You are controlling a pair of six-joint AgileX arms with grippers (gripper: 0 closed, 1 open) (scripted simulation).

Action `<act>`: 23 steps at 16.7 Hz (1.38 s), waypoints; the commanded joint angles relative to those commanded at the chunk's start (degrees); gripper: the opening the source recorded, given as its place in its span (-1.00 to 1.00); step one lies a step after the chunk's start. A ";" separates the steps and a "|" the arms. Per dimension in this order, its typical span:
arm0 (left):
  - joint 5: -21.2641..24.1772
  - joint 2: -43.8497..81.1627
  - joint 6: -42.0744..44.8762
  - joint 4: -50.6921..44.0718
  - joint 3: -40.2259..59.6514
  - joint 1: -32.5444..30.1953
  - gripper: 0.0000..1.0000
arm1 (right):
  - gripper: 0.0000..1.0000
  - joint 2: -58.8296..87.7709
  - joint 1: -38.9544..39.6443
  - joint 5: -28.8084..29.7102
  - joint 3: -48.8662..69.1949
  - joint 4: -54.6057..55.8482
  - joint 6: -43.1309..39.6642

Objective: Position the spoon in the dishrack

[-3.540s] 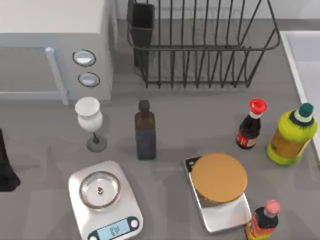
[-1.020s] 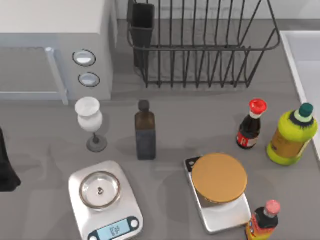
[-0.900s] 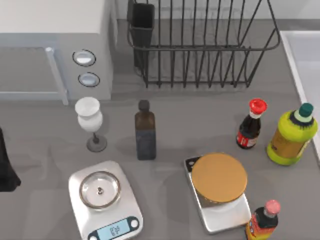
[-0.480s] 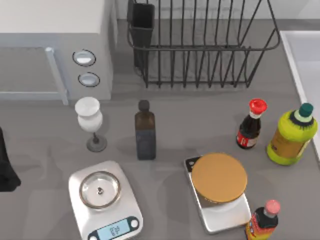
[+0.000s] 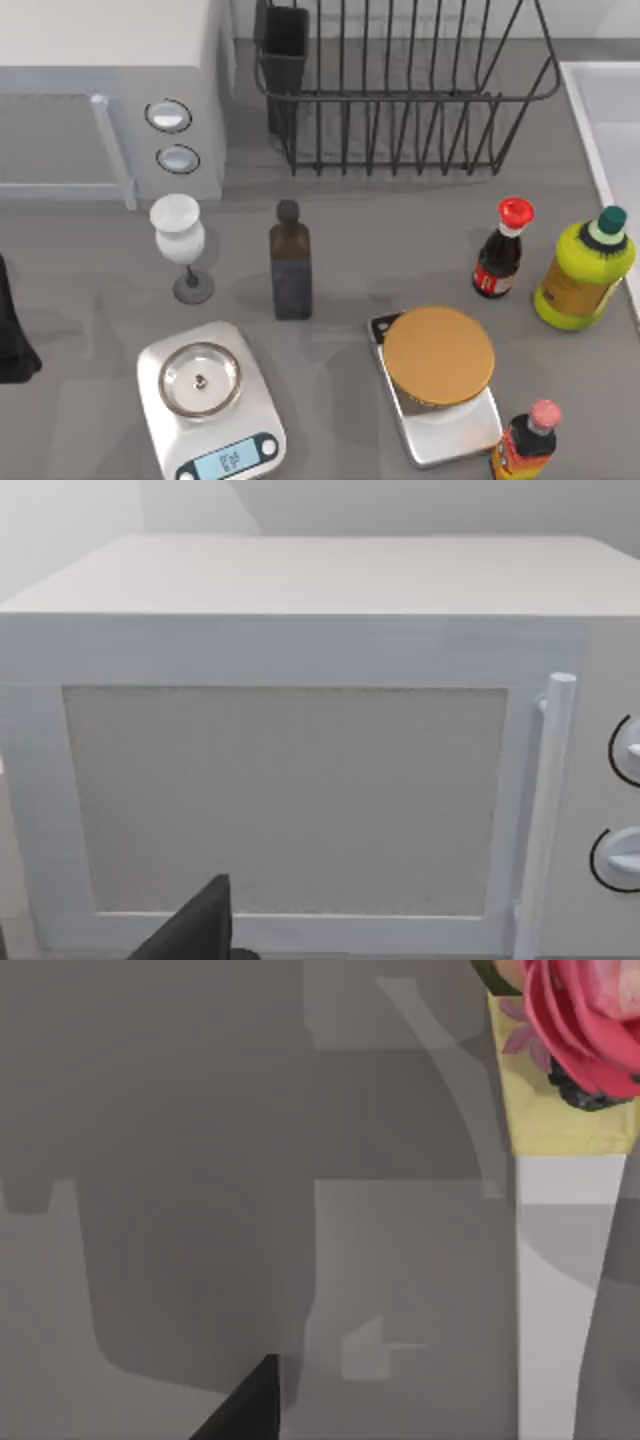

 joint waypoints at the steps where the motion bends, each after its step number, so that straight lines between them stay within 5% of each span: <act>1: 0.00 0.00 0.00 0.00 0.00 0.00 1.00 | -0.96 0.00 0.00 0.00 0.00 0.00 0.00; 9: 0.00 0.00 0.00 0.00 0.00 0.00 1.00 | -1.00 0.00 0.00 0.00 0.00 0.00 0.00; 14: 0.00 0.00 0.00 0.00 0.00 0.00 1.00 | -1.00 -4.32 -0.18 -0.93 5.83 -9.24 1.15; 23: 0.00 0.00 0.00 0.00 0.00 0.00 1.00 | -1.00 -10.20 -0.66 -0.96 32.15 -44.49 0.41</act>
